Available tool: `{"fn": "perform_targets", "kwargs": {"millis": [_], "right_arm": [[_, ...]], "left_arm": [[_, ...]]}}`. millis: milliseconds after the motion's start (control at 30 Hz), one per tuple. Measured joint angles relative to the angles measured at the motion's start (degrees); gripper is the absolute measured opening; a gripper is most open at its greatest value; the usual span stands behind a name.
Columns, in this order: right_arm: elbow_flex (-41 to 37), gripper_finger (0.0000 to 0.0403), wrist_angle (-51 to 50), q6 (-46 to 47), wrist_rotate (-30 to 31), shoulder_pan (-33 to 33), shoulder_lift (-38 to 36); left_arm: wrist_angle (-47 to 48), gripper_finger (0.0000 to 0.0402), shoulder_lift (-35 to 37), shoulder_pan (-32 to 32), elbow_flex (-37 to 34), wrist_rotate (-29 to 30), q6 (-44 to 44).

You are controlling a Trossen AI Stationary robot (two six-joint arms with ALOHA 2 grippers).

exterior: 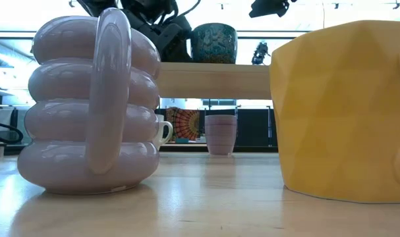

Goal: Place coffee mugs
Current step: Put the blue-brown mug on the shelf

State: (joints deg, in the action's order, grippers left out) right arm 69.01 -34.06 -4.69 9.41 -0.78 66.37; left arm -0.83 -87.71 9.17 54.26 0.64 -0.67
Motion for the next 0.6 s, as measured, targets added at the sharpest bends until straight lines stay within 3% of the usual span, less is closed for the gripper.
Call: {"fn": "perform_targets", "kwargs": {"millis": [600], "right_arm": [[0.0,0.0172,-0.38,-0.1,0.02,-0.02,-0.09]], "left_arm": [[-5.08,0.0304,-1.23,-0.39,0.0,1.0,1.52]]}}
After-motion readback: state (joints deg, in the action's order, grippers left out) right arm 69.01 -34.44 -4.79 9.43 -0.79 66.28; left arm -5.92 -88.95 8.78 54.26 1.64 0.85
